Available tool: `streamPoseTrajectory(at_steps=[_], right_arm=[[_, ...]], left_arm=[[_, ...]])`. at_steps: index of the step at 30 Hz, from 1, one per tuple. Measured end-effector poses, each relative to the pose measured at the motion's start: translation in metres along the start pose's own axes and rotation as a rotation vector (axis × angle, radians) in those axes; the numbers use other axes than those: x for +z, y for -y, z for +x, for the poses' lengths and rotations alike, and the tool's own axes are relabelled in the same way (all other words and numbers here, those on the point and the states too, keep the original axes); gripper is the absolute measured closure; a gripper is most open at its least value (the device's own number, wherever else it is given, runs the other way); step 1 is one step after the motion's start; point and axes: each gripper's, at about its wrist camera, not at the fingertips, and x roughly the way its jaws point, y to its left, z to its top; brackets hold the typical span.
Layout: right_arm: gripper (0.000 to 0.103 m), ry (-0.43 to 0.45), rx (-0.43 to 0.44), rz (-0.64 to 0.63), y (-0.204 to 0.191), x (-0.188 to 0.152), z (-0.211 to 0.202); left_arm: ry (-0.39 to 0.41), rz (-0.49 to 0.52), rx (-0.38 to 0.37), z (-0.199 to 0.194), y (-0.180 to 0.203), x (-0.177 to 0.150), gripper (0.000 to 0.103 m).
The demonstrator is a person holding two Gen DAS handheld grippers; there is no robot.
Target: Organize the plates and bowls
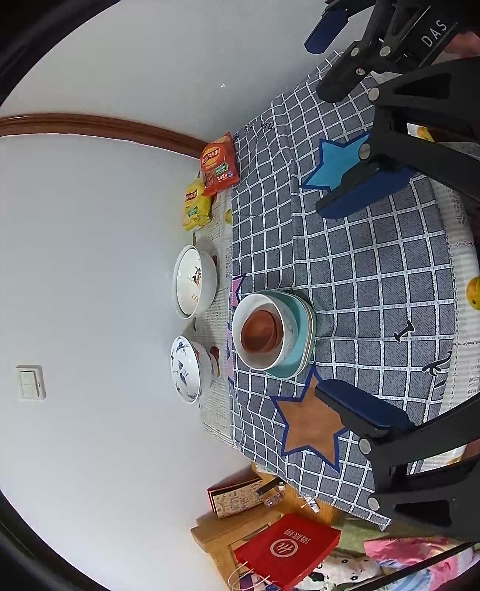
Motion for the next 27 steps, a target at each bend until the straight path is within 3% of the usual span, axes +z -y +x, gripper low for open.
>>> streamPoseTrajectory(at_steps=[27], right_arm=[[0.021, 0.004, 0.0, -0.013, -0.0076, 0.0001, -0.0027]], left_arm=[[-0.001, 0.005, -0.005, -0.0013, -0.0004, 0.0007, 0.014]])
